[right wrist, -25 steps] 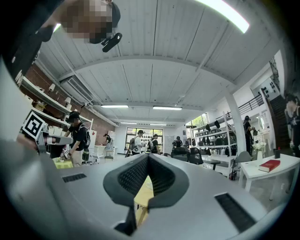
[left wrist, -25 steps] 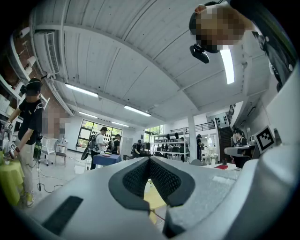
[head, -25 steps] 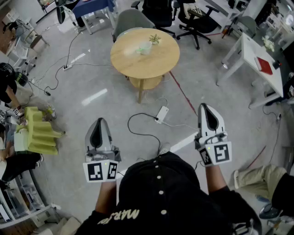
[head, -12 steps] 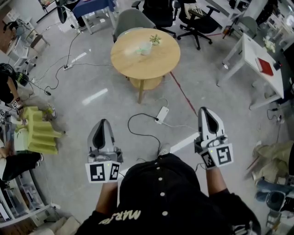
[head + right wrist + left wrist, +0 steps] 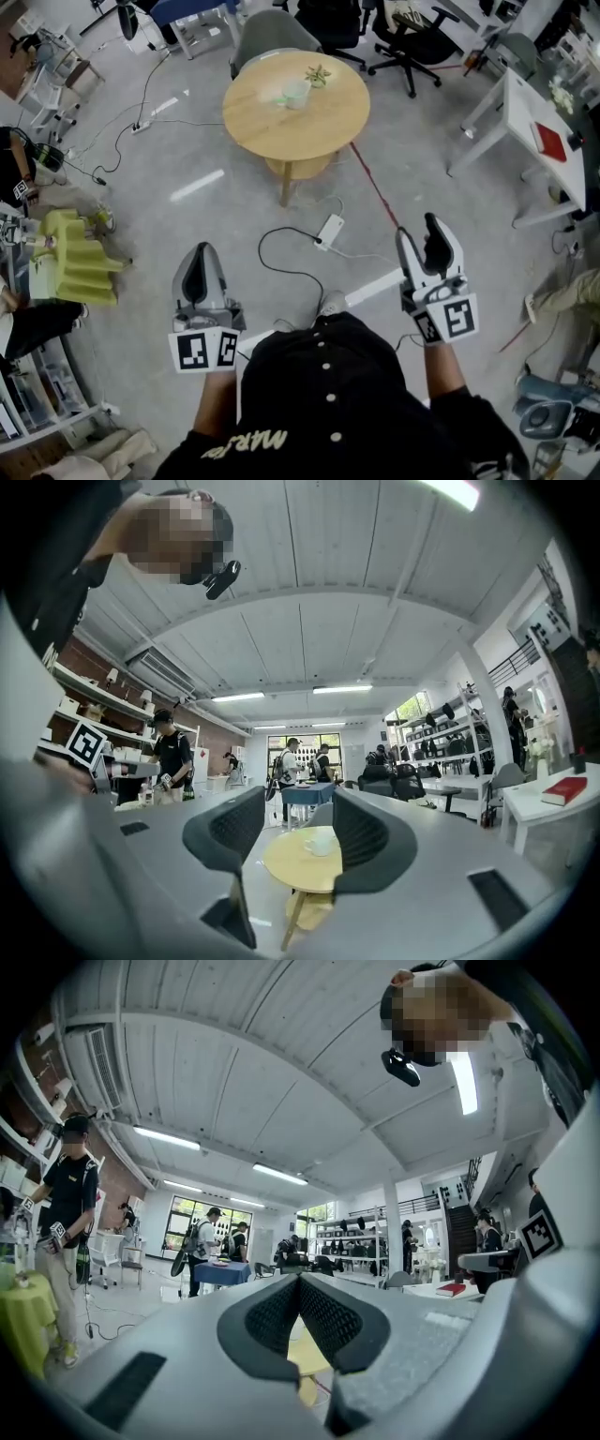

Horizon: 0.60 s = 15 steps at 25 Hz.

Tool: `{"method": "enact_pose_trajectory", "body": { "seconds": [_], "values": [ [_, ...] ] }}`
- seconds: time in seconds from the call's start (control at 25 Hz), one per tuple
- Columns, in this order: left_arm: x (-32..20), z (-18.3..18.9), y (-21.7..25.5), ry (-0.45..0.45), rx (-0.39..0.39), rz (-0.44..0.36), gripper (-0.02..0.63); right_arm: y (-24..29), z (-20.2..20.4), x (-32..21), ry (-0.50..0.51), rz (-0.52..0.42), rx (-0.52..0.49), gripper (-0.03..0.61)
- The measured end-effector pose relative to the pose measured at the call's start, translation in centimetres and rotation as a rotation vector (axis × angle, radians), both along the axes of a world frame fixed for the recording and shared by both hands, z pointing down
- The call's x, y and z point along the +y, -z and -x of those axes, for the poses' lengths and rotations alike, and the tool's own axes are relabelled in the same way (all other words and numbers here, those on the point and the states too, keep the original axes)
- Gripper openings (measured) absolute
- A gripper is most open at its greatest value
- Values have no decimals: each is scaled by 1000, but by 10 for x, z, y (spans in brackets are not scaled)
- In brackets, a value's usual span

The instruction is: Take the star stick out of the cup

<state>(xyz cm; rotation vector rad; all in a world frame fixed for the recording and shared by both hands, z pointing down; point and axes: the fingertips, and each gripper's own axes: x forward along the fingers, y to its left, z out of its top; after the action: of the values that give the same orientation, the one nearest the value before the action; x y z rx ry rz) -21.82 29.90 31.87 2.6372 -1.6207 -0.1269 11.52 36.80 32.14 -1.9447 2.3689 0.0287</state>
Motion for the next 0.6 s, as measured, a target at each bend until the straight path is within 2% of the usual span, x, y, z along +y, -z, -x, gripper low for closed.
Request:
{"method": "enact_pose_trajectory", "body": {
  "seconds": [0.12,0.24,0.6],
  "values": [
    [-4,-15,-4,32,-8,-2,3,-11,-26,-8,8,12,30,221],
    [-5,-33,-3,54,-6,-10,3,-12,-47,-17,20,7,11,219],
    [-15,-51,-12,87,-24,35,3,-23,-67,-50,44,32,12,212]
  ]
}}
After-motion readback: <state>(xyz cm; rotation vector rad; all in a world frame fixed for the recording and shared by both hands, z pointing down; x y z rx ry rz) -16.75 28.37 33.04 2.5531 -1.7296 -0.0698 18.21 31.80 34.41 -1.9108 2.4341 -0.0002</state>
